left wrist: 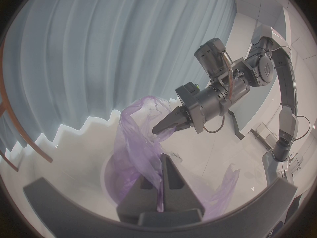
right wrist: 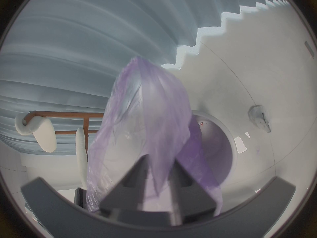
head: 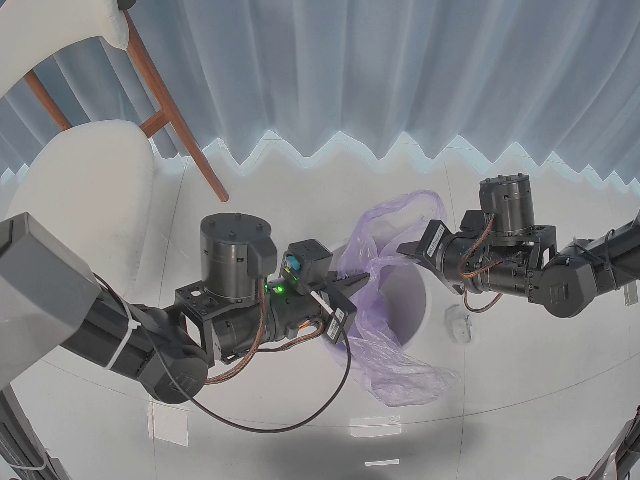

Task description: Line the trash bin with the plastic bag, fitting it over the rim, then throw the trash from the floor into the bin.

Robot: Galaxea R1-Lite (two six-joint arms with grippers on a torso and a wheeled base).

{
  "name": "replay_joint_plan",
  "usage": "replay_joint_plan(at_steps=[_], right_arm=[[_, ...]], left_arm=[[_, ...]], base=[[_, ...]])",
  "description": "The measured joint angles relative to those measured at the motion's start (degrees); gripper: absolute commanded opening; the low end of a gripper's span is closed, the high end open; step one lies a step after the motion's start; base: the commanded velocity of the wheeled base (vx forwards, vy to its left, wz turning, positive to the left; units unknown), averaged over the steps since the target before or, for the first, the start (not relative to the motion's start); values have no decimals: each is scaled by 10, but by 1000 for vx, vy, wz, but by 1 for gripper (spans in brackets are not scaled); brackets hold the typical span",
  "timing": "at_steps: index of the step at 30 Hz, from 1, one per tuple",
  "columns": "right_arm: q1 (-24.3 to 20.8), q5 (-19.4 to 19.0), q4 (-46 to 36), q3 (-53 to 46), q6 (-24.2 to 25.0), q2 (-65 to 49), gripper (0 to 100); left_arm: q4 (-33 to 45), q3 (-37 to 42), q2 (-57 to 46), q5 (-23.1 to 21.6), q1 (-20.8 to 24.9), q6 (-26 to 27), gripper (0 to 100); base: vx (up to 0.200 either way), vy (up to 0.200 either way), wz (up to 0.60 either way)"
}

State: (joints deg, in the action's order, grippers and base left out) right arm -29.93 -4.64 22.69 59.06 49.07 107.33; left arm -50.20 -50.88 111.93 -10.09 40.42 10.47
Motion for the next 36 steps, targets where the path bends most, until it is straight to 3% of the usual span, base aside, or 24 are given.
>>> replay_joint_plan(at_steps=[11,12,18,25,36], right_arm=[[20,6,5,31,-4,14,0],[21,6,5,31,-7,14,0],[52,-3,5,39,-47,12,0],[80,-50,3,40,-89,1,0],[66,-55,1,31,-113,-21,0]], left_arm=[[-11,13,-1,7,0,-5,0],[-13,13,-1,7,1,-5,100],[-32,12,-4,19,6,-33,100],[-34,42,-24,41,-2,-96,100],[-34,73,-29,43,-2,-155,100]], base=[[0,0,0],[0,0,0],[0,0,0],[0,0,0],[0,0,0]])
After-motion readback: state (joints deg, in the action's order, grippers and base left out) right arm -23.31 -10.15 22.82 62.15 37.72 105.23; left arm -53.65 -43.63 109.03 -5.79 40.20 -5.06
